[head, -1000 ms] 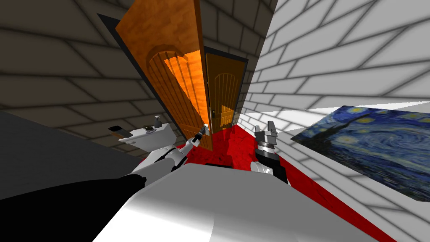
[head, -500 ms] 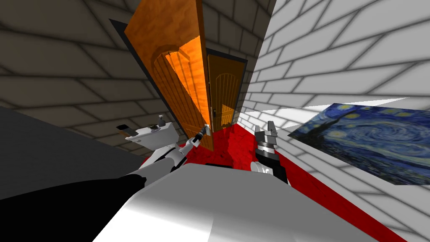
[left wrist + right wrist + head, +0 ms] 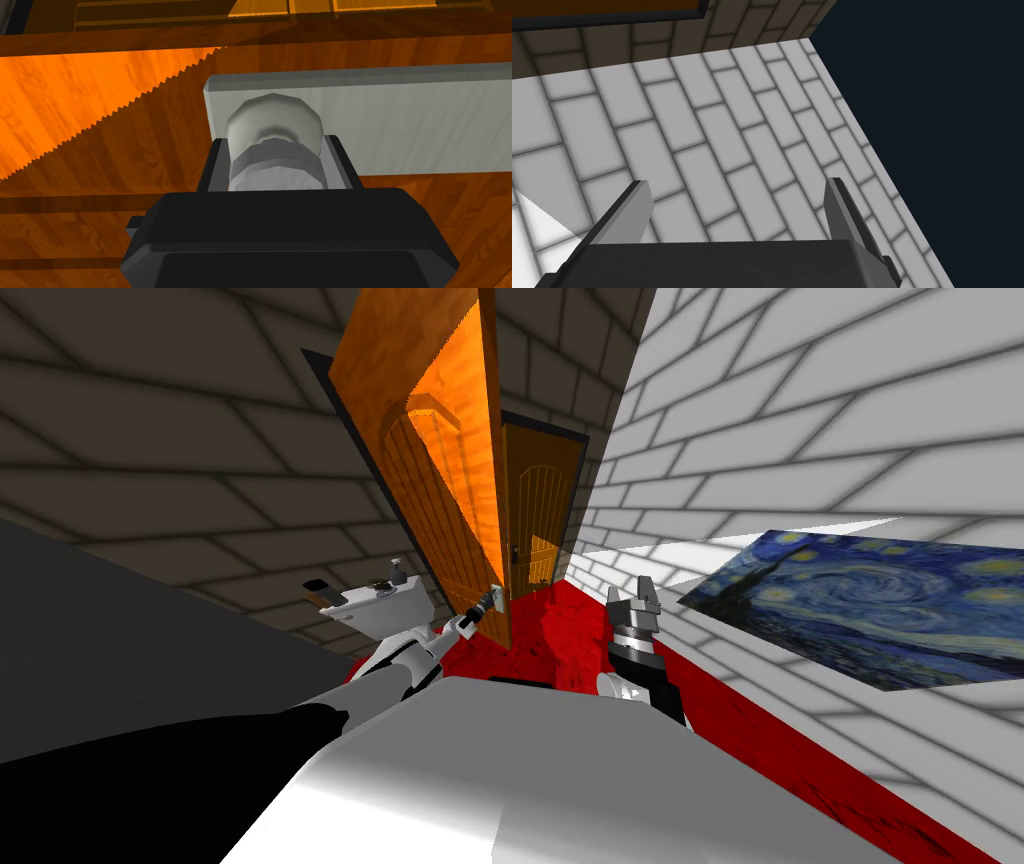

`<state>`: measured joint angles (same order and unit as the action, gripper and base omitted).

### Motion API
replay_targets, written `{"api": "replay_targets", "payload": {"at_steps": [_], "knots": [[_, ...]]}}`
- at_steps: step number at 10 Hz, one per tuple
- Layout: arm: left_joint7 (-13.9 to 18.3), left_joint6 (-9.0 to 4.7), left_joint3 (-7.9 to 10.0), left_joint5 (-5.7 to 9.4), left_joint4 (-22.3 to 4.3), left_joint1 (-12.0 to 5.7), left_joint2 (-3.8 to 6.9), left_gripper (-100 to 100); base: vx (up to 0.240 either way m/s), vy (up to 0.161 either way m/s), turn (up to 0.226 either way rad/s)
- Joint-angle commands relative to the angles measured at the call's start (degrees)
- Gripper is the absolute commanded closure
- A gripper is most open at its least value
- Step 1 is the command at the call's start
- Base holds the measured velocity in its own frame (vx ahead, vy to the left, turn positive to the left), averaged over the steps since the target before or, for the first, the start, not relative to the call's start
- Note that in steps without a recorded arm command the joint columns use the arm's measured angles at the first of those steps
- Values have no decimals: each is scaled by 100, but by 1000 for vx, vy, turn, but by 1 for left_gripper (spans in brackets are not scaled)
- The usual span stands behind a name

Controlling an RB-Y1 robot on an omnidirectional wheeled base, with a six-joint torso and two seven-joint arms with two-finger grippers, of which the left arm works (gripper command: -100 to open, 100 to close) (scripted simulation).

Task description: Pull the door open

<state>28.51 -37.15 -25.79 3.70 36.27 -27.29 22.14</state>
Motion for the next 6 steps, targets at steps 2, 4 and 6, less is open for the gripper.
{"api": "replay_targets", "payload": {"at_steps": [2,4,6], "knots": [[60,-43,-80,-23,-29,-16,12,100,-94,86,-18],[225,-186,-305,-72,44,17,115,100,-101,119,-12],[370,-314,-498,-112,127,31,219,100,-129,156,-19]]}}
